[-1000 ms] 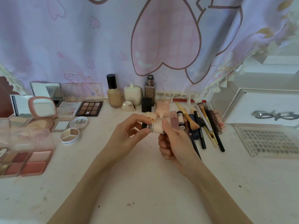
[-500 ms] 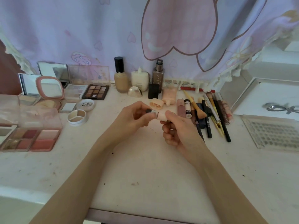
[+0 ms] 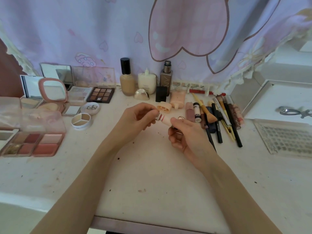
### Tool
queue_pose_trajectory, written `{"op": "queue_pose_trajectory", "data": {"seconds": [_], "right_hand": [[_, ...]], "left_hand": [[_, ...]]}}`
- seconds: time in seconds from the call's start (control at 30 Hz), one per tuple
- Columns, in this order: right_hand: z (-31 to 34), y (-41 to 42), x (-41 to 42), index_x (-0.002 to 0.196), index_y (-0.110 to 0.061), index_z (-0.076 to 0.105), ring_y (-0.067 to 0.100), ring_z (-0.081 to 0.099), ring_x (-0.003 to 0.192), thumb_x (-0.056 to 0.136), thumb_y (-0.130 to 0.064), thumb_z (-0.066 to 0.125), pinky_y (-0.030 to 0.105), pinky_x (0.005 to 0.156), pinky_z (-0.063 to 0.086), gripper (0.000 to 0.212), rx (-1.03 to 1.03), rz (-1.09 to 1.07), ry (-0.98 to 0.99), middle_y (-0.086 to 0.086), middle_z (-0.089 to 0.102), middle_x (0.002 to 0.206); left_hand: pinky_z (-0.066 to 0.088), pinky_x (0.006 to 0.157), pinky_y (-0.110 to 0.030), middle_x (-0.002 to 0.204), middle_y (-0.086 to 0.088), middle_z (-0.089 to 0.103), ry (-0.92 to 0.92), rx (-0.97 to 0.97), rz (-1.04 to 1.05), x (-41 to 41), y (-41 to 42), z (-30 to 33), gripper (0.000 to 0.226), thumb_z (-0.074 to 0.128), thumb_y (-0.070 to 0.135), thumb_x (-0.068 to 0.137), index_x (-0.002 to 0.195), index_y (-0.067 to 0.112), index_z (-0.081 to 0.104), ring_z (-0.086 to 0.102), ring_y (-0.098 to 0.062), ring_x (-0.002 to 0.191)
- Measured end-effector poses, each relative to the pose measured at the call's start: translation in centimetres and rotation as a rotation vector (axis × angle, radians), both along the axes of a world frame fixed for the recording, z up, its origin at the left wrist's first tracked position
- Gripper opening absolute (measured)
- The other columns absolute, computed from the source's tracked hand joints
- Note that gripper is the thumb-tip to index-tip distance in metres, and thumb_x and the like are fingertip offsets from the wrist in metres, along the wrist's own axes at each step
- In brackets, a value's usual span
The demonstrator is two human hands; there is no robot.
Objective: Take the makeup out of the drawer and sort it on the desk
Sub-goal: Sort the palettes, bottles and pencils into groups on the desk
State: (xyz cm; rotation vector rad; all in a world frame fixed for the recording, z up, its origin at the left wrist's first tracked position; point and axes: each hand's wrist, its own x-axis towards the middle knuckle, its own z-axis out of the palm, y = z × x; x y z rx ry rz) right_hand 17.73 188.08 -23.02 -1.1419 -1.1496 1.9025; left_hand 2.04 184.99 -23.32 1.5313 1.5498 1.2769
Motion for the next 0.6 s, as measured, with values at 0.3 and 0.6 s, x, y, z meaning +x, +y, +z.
{"op": "queue_pose_trajectory", "data": {"seconds": [0.3, 0.6], "right_hand": [[0.0, 0.3, 0.2, 0.095, -0.004, 0.058, 0.011, 0.051, 0.053, 0.092, -0.009, 0.052, 0.021, 0.048, 0.037, 0.009, -0.061, -0.052, 0.147, 0.004, 0.059, 0.062], [-1.5, -0.7, -0.8, 0.101, -0.022, 0.060, -0.002, 0.057, 0.081, 0.085, -0.018, 0.064, 0.004, 0.065, 0.039, 0.017, 0.726, 0.017, -0.403, -0.012, 0.064, 0.091]], "left_hand": [[0.046, 0.061, -0.016, 0.071, 0.007, 0.058, -0.108, 0.004, -0.101, -0.2, -0.5, 0.7, 0.026, 0.053, 0.003, 0.089, 0.112, 0.015, 0.056, 0.052, -0.001, 0.059], [0.045, 0.065, -0.007, 0.077, 0.024, 0.067, -0.156, 0.088, 0.021, -0.2, -0.6, 1.0, 0.021, 0.057, 0.009, 0.087, 0.096, 0.027, 0.064, 0.059, 0.007, 0.073]]}}
